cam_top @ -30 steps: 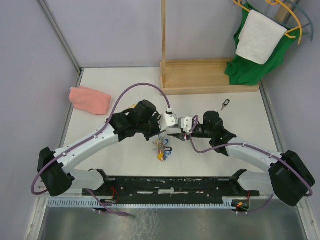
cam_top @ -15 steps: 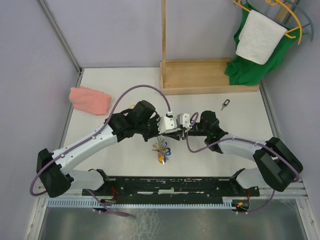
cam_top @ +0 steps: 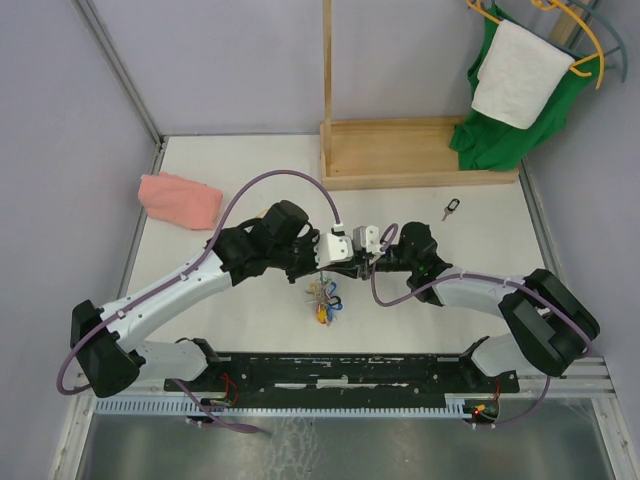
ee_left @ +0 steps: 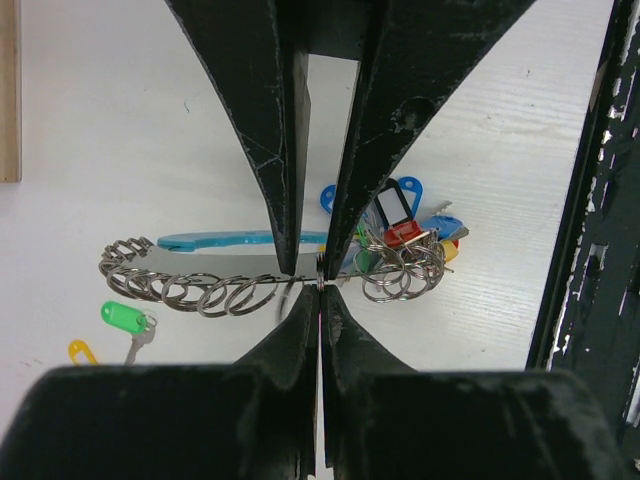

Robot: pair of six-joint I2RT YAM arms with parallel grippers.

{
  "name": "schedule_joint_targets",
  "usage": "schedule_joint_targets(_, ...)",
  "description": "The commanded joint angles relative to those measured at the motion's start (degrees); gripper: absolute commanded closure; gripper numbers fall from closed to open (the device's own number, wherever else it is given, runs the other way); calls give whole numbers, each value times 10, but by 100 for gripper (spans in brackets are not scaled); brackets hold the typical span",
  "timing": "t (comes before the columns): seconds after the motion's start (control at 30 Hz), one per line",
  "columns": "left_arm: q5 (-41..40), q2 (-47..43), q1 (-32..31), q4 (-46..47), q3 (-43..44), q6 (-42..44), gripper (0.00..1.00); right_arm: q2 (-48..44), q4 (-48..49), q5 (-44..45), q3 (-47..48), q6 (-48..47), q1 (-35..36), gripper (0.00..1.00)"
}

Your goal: Put the keys on the keyring

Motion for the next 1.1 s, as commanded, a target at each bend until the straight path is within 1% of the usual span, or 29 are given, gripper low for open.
schedule_joint_targets(0.0,26,-13,-3,38,8,24,97,9,34,-25,14,16,5,78)
schedule_joint_targets(0.13,28,-11,-3,39,7,26,97,13,34,-28,15,16,5,87)
schedule_joint_targets(0.2,20,-12,-3,44,2,21,97,11,39,-26,13,16,6,97)
schedule_joint_targets(0.23,11,-17,-3,55,-4,12,97,9,45,-21,10,17,5,99)
schedule_joint_targets(0.3,-19,-42,-3,101,-30,-15,90,6,56,-9,4,21,5,99)
schedule_joint_targets(0.33,-27,-59,-3,130,-59,-28,87,4,59,-8,3,23,5,99)
schedule_joint_targets(0.4,-27,-103,-2,208,-115,-58,85,5,72,-5,2,33,5,99)
schedule_joint_targets(0.47,-26,-149,-1,304,-182,-102,79,8,100,-2,-3,49,5,99)
schedule_joint_targets(0.5,-26,-172,1,370,-215,-120,78,10,112,2,-5,56,5,99)
schedule_joint_targets(0.53,-25,-191,2,399,-248,-137,78,12,123,4,-6,63,5,99)
schedule_joint_targets(0.6,-22,-226,6,492,-310,-169,78,17,145,10,-9,76,5,99)
schedule_joint_targets(0.63,-18,-240,9,555,-341,-184,78,19,154,13,-11,81,5,99)
schedule_joint_targets(0.73,25,-278,31,721,-438,-236,78,18,163,15,-13,85,4,99)
schedule_joint_targets(0.83,78,-278,68,857,-511,-285,75,7,159,21,-17,81,4,99)
schedule_joint_targets(0.93,125,-242,107,941,-542,-322,74,-6,145,26,-22,69,4,99)
schedule_joint_targets(1.07,182,-195,131,1032,-555,-353,72,-21,120,30,-25,53,4,99)
